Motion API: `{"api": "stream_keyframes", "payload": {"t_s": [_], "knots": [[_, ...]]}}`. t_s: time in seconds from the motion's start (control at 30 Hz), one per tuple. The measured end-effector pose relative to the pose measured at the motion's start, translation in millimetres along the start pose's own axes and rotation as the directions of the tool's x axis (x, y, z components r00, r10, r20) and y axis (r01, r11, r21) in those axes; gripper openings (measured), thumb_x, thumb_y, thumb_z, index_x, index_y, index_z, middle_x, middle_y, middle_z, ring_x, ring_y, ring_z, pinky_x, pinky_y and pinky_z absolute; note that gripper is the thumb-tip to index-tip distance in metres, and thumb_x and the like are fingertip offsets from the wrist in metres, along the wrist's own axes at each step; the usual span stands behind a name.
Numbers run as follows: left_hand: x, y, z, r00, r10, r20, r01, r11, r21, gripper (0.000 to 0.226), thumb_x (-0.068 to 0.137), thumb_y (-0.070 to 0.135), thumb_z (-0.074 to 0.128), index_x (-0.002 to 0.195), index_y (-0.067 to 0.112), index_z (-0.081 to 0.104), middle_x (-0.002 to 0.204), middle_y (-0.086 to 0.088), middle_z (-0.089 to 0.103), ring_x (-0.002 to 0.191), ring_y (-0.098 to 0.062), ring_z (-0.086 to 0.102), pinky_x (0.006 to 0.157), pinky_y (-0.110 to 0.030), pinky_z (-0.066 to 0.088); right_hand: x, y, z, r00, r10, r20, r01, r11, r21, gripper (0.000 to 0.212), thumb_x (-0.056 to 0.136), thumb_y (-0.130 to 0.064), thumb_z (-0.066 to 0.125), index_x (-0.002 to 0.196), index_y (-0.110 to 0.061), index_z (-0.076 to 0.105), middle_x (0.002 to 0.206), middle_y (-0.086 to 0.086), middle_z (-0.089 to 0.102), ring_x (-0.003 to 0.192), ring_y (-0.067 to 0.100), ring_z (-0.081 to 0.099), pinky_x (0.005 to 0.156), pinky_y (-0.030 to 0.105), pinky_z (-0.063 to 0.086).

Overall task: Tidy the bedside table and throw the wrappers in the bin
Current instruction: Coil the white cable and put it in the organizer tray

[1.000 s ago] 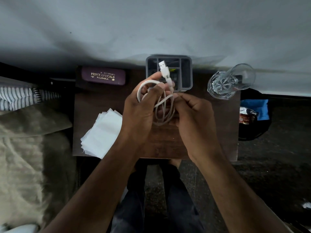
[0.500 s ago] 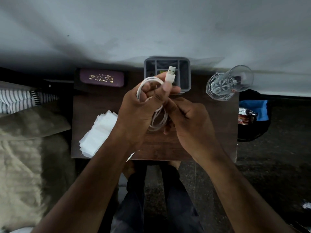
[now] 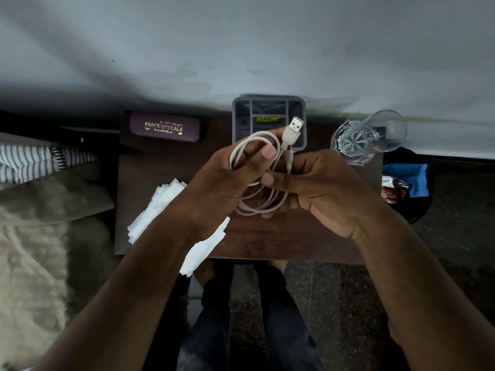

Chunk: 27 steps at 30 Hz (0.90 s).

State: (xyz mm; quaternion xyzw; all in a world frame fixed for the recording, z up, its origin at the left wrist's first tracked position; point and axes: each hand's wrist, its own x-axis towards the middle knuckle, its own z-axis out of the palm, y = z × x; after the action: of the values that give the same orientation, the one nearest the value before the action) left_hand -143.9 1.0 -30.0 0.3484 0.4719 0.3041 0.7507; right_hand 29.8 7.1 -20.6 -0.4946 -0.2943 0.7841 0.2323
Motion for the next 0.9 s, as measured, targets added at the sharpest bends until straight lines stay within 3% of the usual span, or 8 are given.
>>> {"api": "stream_keyframes", "payload": {"t_s": [0.13, 0.23, 0.37, 0.5, 0.63, 0.7, 0.8, 0.9], "knots": [[4, 1, -10, 0.998, -0.023, 0.062, 0.020, 0.999, 0.049, 0.039, 0.103, 0.017, 0.048, 0.141, 0.027, 0.053, 0.128, -0.002, 0.070, 0.118, -0.017, 0.067, 0.093, -0.036, 0.056, 2, -10, 3, 0.998, -0.012, 0.054, 0.013, 1.000, -0.015, 0.023, 0.083, 0.001, 0.069, 0.099, 0.018, 0.068, 0.083, 0.022, 0.077, 0.069, 0.029, 0.076, 0.055, 0.031, 0.061], [5, 0, -18, 0.993, -0.033, 0.110, 0.032, 0.999, 0.011, 0.046, 0.100, 0.026, 0.050, 0.145, 0.034, 0.046, 0.130, -0.002, 0.069, 0.120, -0.021, 0.066, 0.092, -0.040, 0.057, 6, -10, 6, 0.999, -0.027, 0.046, 0.027, 1.000, -0.004, 0.031, 0.077, -0.006, 0.072, 0.100, 0.015, 0.071, 0.093, 0.025, 0.077, 0.074, 0.035, 0.076, 0.057, 0.037, 0.063], [3, 2, -21, 0.993, -0.085, 0.082, 0.095, 0.989, -0.117, 0.034, 0.103, 0.030, 0.045, 0.134, 0.021, 0.057, 0.117, -0.009, 0.071, 0.100, -0.027, 0.069, 0.078, -0.042, 0.060, 14, 0, 5, 0.997, -0.055, -0.047, 0.053, 0.997, -0.047, 0.031, 0.077, -0.009, 0.075, 0.101, 0.009, 0.074, 0.094, 0.025, 0.078, 0.084, 0.040, 0.077, 0.066, 0.043, 0.064], [6, -8, -32, 0.995, -0.089, -0.051, 0.096, 0.983, 0.156, 0.038, 0.102, 0.038, 0.042, 0.129, 0.019, 0.061, 0.117, -0.011, 0.073, 0.103, -0.026, 0.072, 0.090, -0.047, 0.058, 23, 9, 6, 0.985, -0.082, -0.154, 0.067, 0.993, -0.102, 0.024, 0.084, -0.006, 0.074, 0.102, 0.010, 0.074, 0.091, 0.024, 0.078, 0.083, 0.037, 0.078, 0.069, 0.042, 0.063], [10, -8, -41, 0.989, -0.141, 0.053, 0.133, 0.983, 0.130, 0.037, 0.101, 0.033, 0.046, 0.132, 0.017, 0.057, 0.111, -0.002, 0.071, 0.100, -0.013, 0.069, 0.087, -0.031, 0.055, 29, 8, 6, 0.992, -0.023, -0.124, 0.019, 0.999, -0.034, 0.028, 0.082, -0.010, 0.075, 0.103, 0.010, 0.074, 0.091, 0.026, 0.077, 0.079, 0.036, 0.078, 0.065, 0.039, 0.062], [13, -8, -45, 0.981, -0.174, 0.087, 0.155, 0.969, 0.193, 0.032, 0.100, 0.034, 0.046, 0.128, 0.024, 0.058, 0.116, 0.000, 0.071, 0.106, -0.012, 0.069, 0.093, -0.029, 0.055, 33, 8, 5, 0.990, -0.006, -0.140, -0.002, 0.998, -0.059, 0.027, 0.080, -0.010, 0.075, 0.101, 0.009, 0.075, 0.089, 0.027, 0.077, 0.079, 0.037, 0.077, 0.067, 0.040, 0.062], [25, -8, -42, 0.986, -0.098, -0.137, 0.146, 0.907, 0.395, 0.025, 0.100, 0.033, 0.053, 0.123, 0.029, 0.058, 0.118, -0.002, 0.070, 0.109, -0.015, 0.068, 0.101, -0.035, 0.052, 42, 8, 7, 0.976, -0.012, -0.218, -0.007, 0.996, -0.088, 0.017, 0.084, -0.005, 0.075, 0.095, 0.007, 0.076, 0.087, 0.024, 0.078, 0.077, 0.037, 0.077, 0.068, 0.042, 0.062], [36, -10, -43, 0.891, 0.118, -0.439, 0.066, 0.922, 0.381, 0.027, 0.093, 0.031, 0.065, 0.120, 0.028, 0.062, 0.103, 0.006, 0.070, 0.090, -0.006, 0.065, 0.091, -0.030, 0.052, 56, 5, 11, 0.926, -0.071, -0.372, 0.040, 0.995, -0.092, 0.006, 0.088, -0.003, 0.072, 0.089, 0.000, 0.076, 0.082, 0.017, 0.079, 0.073, 0.031, 0.078, 0.063, 0.041, 0.064]]}}
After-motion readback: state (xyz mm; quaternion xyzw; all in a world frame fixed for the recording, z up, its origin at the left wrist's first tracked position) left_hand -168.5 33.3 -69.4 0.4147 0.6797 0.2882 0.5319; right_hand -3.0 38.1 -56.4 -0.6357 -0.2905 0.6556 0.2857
